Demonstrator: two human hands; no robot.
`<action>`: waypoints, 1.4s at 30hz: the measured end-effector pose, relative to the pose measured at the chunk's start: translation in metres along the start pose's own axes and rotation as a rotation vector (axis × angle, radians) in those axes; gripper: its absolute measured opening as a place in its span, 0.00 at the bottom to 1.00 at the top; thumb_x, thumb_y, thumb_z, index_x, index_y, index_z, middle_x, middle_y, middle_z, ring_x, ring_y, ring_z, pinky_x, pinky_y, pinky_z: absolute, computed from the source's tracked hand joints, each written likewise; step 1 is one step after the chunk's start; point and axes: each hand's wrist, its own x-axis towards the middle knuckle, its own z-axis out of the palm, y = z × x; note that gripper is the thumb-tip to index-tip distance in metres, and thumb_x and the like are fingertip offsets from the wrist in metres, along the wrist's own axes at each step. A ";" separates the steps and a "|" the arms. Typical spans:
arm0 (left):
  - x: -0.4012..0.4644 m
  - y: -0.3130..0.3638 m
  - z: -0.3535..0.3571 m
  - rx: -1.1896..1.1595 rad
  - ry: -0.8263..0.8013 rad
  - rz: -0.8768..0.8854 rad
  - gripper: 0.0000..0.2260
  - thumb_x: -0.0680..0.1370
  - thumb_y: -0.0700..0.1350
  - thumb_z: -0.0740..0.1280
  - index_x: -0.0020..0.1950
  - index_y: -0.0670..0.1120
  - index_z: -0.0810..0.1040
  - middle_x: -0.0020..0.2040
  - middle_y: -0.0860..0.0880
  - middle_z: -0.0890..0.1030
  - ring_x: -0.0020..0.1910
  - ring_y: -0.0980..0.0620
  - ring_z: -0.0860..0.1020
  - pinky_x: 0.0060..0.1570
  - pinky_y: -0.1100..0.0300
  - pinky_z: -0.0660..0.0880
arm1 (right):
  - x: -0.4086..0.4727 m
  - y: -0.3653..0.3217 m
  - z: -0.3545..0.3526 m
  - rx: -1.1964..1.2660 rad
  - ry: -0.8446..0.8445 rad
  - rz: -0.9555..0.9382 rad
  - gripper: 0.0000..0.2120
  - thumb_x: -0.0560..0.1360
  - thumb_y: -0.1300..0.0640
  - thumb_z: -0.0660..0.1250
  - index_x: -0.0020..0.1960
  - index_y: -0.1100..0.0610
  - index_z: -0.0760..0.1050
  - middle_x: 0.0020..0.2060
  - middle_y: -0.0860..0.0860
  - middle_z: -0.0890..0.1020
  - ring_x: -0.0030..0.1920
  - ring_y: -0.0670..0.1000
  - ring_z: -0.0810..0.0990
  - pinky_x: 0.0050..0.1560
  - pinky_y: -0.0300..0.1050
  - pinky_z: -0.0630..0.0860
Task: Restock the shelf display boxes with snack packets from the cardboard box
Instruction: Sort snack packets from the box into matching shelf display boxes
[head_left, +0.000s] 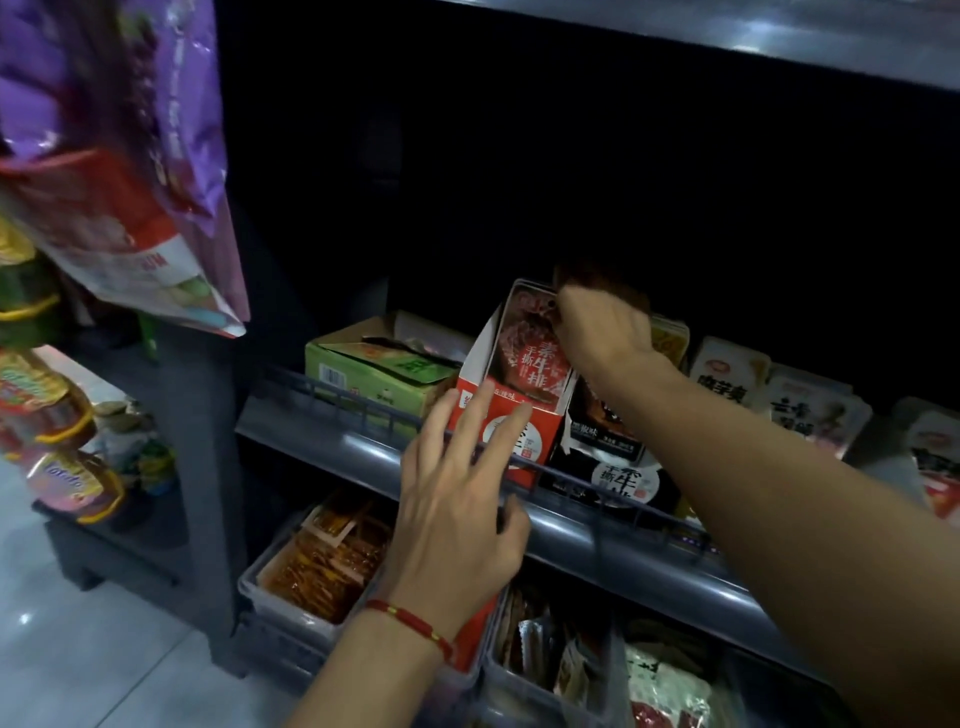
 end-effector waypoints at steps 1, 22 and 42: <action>0.000 0.000 0.000 0.003 0.003 0.007 0.37 0.74 0.45 0.70 0.80 0.55 0.61 0.83 0.54 0.56 0.82 0.49 0.50 0.77 0.40 0.60 | -0.001 -0.001 -0.001 -0.015 0.019 -0.013 0.09 0.81 0.63 0.62 0.50 0.53 0.63 0.44 0.52 0.71 0.43 0.54 0.70 0.43 0.49 0.65; -0.139 0.043 0.029 0.248 -1.549 0.138 0.12 0.79 0.44 0.65 0.62 0.50 0.78 0.60 0.46 0.79 0.56 0.44 0.80 0.57 0.58 0.76 | -0.345 0.093 0.077 0.312 -0.886 -0.219 0.08 0.78 0.49 0.61 0.55 0.47 0.77 0.47 0.47 0.83 0.48 0.50 0.82 0.49 0.49 0.80; -0.176 0.020 0.031 0.140 -1.186 -0.224 0.14 0.80 0.43 0.64 0.65 0.53 0.77 0.54 0.51 0.84 0.54 0.52 0.80 0.54 0.60 0.77 | -0.410 0.042 0.191 0.597 -0.885 0.149 0.14 0.79 0.49 0.66 0.64 0.51 0.78 0.56 0.54 0.85 0.56 0.58 0.83 0.54 0.48 0.78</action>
